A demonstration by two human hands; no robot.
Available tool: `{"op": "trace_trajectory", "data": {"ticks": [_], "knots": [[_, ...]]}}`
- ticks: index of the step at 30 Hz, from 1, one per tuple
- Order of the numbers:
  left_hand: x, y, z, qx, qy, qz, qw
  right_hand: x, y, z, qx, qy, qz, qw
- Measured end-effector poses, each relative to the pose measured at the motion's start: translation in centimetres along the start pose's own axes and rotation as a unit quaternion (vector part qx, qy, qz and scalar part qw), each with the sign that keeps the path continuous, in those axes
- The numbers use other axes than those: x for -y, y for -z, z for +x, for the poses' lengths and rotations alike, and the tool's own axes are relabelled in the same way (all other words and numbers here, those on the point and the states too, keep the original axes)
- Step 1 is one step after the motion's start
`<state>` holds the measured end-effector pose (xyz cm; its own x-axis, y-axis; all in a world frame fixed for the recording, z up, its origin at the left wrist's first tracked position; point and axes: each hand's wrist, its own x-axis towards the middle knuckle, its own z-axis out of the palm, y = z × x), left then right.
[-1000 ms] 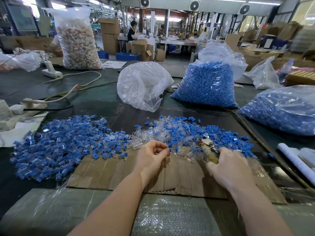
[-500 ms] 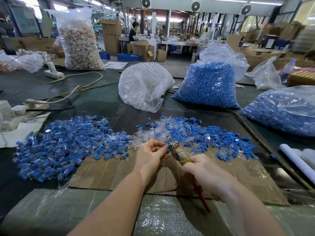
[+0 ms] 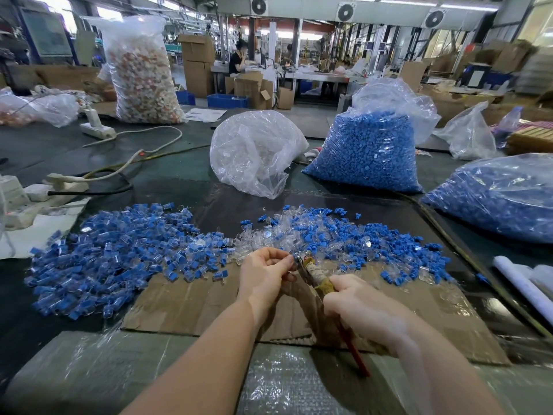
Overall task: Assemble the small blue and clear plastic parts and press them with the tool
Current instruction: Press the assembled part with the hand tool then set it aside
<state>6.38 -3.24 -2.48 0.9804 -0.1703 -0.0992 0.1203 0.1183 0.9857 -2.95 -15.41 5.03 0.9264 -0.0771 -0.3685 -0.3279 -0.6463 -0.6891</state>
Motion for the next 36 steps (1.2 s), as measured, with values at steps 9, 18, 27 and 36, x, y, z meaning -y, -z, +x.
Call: {"op": "trace_trajectory", "data": {"ticks": [9, 18, 27, 36], "knots": [[0.0, 0.1, -0.1, 0.007, 0.001, -0.007, 1.0, -0.5, -0.8, 1.0, -0.045, 0.029, -0.064, 0.996], [0.1, 0.1, -0.2, -0.003, -0.015, -0.005, 1.0, -1.6, -2.0, 1.7, -0.122, 0.053, 0.029, 0.991], [-0.6, 1.8, -0.5, -0.077, -0.111, 0.063, 0.989, -5.0, -0.1, 3.2, -0.306, -0.005, -0.17, 0.937], [-2.2, 9.0, 2.2, -0.233, -0.194, 0.468, 0.83, -7.8, 0.9, 3.9, -0.342, -0.082, -0.301, 0.886]]}}
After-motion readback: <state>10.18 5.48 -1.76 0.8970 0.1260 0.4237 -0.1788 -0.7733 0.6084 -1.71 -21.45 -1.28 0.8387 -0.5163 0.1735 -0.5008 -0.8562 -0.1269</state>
